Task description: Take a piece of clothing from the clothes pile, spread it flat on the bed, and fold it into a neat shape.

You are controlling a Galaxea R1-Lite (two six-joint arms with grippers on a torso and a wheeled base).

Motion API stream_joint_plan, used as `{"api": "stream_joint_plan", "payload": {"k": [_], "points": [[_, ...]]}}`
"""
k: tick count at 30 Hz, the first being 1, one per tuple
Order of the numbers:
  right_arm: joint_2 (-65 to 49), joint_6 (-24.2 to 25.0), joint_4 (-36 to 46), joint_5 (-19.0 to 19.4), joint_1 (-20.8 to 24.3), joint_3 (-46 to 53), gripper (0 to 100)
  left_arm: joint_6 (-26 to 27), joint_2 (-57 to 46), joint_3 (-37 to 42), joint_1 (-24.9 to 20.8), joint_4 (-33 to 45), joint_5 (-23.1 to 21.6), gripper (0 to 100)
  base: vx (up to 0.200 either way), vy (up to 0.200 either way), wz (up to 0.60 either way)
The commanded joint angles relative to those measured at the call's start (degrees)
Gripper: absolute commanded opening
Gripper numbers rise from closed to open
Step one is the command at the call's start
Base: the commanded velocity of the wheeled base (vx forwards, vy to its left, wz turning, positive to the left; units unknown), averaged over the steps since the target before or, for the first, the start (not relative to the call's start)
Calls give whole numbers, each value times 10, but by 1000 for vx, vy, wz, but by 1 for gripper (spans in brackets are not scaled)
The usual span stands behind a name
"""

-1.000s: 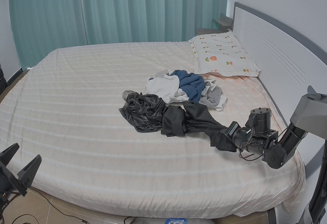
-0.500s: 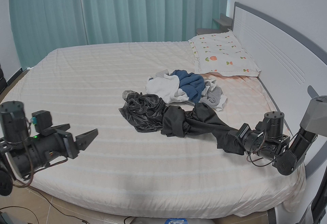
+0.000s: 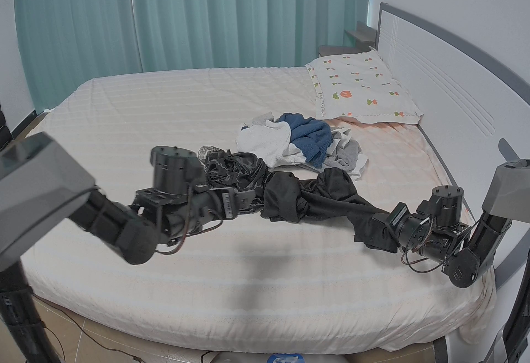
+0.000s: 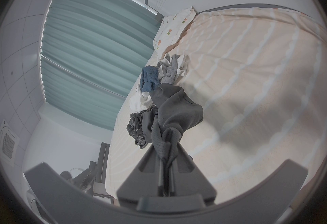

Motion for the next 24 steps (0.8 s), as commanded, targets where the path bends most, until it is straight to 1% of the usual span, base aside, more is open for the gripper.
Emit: {"api": "stream_joint_plan", "payload": {"k": [1,3,4,6,7,8,9,11,12,13,16,19,24], "points": [[24,4,-20,3,-5,1,0,-63,236,-201,-31,23,-22,100,0,0,0],[22,4,-20,3,-3,3,0,-68,261,-240,-31,37,-22,100,0,0,0],[22,5,-20,3,-3,3,0,-69,263,-244,-31,37,-22,100,0,0,0],[22,5,-20,3,-1,5,0,-88,287,-302,-35,62,-21,100,0,0,0],[22,5,-20,3,0,6,0,-93,294,-321,-35,76,-20,100,0,0,0],[22,5,-20,3,0,6,0,-93,294,-321,-35,76,-20,100,0,0,0],[21,5,-20,3,0,7,0,-98,306,-353,-35,101,-19,100,0,0,0],[20,5,-20,3,1,8,0,-100,326,-389,-35,117,-12,100,0,0,0],[20,5,-20,3,1,8,0,-100,326,-389,-35,117,-12,100,0,0,0],[22,5,-20,2,1,8,0,-106,342,-414,-33,120,-6,100,0,0,0],[24,6,-20,2,1,8,0,-119,360,-443,-33,122,-5,100,0,0,0],[25,6,-20,2,0,8,0,-120,381,-476,-35,134,-5,100,0,0,0],[25,6,-20,2,1,8,0,-121,413,-551,-38,182,-4,100,0,0,0]]}}
